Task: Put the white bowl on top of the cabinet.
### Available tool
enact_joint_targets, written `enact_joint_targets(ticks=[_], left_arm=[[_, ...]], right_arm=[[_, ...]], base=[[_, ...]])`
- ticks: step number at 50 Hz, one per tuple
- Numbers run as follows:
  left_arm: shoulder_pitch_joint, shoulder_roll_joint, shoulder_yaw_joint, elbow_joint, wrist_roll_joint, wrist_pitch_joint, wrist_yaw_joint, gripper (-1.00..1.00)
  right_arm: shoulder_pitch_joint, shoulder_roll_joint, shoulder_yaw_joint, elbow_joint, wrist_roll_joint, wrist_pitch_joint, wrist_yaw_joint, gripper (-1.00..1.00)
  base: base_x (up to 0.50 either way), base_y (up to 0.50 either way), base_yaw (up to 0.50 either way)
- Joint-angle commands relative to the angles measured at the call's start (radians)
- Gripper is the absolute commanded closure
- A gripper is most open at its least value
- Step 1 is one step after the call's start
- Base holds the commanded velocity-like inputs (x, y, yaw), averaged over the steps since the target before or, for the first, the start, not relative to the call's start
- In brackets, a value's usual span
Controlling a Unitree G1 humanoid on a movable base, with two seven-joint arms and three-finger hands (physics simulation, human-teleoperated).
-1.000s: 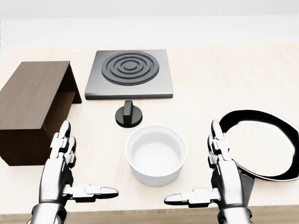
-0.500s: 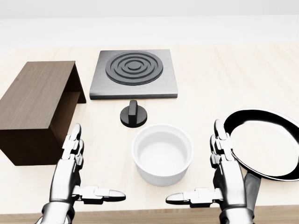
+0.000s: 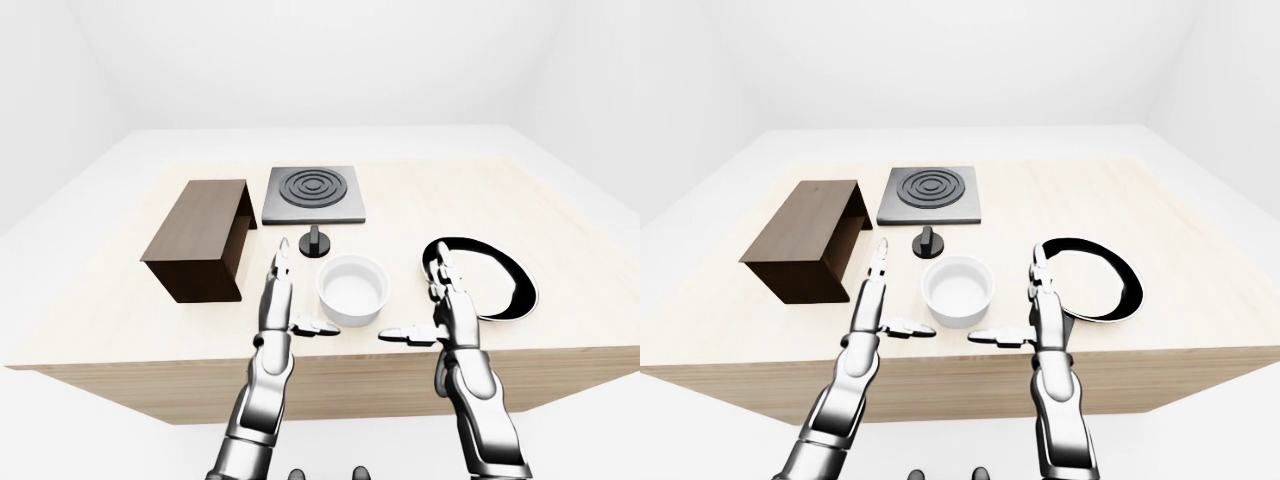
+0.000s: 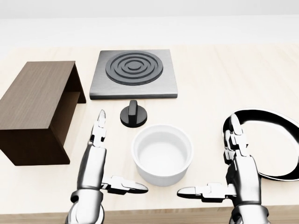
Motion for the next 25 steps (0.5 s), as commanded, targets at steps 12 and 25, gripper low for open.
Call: enact_joint_targets(ticks=[12, 25], left_arm=[[-0.111, -0.072, -0.069, 0.114, 0.281, 0.0, 0.152, -1.0], [-0.195, -0.09, -0.058, 0.284, 0.381, 0.0, 0.206, -1.0]], right_arm=[[-0.01, -0.012, -0.056, -0.062, 0.029, 0.06, 0.017, -1.0], [-0.001, -0.013, -0.08, -0.11, 0.055, 0.082, 0.03, -1.0]], base=[[0.0, 0.0, 0.0], [0.0, 0.0, 0.0]])
